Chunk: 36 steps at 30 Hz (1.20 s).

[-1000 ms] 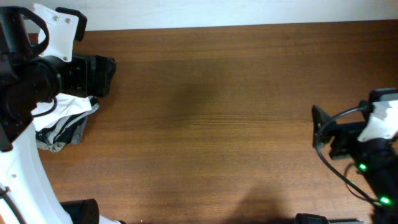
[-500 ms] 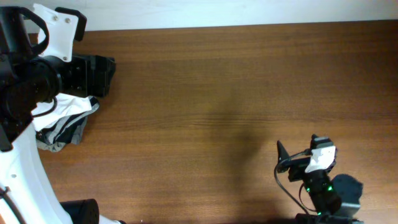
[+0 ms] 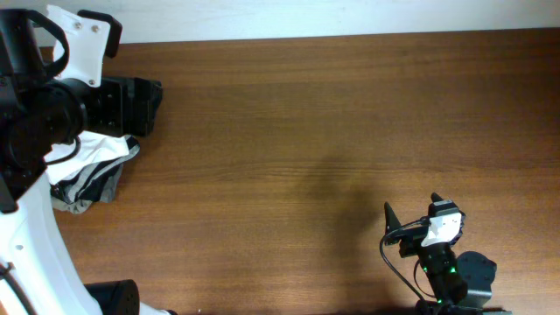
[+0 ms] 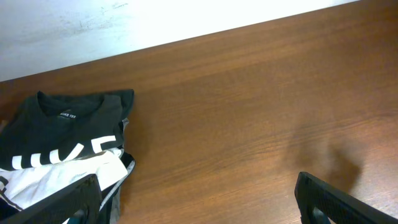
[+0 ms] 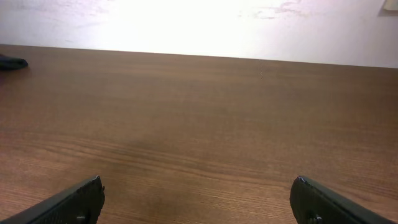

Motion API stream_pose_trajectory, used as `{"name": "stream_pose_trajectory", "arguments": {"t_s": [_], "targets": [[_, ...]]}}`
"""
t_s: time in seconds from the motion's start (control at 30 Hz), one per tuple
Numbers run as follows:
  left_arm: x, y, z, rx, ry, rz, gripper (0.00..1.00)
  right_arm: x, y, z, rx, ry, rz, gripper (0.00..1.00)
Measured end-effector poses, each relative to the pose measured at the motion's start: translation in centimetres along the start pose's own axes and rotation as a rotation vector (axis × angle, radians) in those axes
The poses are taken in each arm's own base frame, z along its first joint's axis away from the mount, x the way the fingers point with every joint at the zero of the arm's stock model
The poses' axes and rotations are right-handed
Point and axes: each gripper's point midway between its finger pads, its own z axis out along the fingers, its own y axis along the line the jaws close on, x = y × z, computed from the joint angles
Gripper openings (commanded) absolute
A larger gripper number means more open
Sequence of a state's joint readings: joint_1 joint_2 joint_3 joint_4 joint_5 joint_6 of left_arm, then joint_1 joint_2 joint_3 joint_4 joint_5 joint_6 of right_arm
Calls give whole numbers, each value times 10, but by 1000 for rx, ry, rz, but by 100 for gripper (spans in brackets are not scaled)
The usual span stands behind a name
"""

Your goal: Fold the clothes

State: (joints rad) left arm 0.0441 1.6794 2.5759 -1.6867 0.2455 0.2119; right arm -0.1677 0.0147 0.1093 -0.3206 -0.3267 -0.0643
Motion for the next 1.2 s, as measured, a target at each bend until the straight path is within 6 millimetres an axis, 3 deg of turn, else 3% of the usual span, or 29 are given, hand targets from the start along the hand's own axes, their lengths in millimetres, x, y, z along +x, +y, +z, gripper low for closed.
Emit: {"name": "stream_pose_trajectory", "arguments": {"t_s": [0.7,0.83,0.97,1.13,1.2], "targets": [[-1,0,0,-2,-2,1,99,1,0,0,0,1,0,99],[-24,8,4,-32,-98,25,99,1,0,0,0,1,0,99],[-45,6,23,-33,-249,78,100,1,0,0,-1,1,0,99],[-25,-7,46,-23,-379,130,99,1,1,0,-4,1,0,99],[-2,-8,52,-43,-420,138,99,0,1,0,-4,-1,0,99]]}}
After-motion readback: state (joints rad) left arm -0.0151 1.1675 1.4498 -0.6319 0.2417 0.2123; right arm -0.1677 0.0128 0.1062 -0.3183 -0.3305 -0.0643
